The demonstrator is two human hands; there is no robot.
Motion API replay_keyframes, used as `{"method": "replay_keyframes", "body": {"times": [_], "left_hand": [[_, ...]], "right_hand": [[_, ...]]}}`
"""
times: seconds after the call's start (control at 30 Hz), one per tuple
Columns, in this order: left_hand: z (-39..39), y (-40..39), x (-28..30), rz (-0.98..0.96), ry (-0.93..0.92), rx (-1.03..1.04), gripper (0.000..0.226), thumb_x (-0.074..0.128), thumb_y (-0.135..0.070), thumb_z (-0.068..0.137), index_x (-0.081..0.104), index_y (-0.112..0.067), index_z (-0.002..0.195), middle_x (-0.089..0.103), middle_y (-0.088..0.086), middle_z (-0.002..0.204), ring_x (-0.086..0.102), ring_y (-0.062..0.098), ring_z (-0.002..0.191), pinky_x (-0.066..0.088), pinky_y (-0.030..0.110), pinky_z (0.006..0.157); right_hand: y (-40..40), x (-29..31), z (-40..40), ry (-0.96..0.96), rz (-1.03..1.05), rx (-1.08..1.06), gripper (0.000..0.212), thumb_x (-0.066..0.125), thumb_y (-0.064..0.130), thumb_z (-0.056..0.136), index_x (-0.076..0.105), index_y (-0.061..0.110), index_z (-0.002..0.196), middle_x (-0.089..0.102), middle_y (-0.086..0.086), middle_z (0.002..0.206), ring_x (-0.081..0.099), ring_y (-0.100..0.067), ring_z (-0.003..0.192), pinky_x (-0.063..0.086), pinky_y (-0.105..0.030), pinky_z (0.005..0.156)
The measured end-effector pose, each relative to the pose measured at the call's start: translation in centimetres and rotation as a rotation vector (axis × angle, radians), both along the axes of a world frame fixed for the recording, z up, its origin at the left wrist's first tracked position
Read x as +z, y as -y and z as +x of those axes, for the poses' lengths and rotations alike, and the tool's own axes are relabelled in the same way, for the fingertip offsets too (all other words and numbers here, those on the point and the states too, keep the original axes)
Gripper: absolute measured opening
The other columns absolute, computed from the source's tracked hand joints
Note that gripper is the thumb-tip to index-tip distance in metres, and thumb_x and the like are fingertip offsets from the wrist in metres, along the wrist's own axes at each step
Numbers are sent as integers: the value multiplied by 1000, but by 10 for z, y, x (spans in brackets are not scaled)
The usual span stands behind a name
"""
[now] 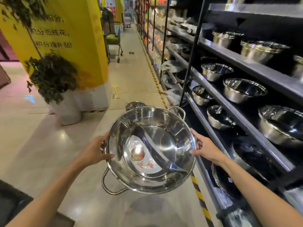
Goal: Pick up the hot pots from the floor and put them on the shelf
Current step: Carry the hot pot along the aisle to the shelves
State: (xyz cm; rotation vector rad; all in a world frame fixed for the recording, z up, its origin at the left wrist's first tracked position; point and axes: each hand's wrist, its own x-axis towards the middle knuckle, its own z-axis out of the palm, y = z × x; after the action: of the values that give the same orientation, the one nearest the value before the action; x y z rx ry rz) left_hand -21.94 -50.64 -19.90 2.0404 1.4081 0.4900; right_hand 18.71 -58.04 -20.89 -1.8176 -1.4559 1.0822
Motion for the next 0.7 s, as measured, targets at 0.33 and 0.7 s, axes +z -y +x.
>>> {"method": "replay_keyframes", "body": {"times": [0.33,0.7], "left_hand": [[33,-247,-36,-55,-27,-179,95,84,-18,62,32,-23,142,61,11,115,61,27,96,54,51,84],[129,-477,-35,-85,-132,-487,99,86,-16,61,31,-17,143,65,-3,108,60,13,77,46,4,61]], "right_hand": [[-178,-31,14,-20,1,-146,97,70,-10,73,19,32,145,42,-39,131,57,-37,113,45,-49,99],[-278,-55,42,-124,-72,-495,95,72,-8,74,20,26,146,57,11,84,42,2,50,42,-10,63]]}}
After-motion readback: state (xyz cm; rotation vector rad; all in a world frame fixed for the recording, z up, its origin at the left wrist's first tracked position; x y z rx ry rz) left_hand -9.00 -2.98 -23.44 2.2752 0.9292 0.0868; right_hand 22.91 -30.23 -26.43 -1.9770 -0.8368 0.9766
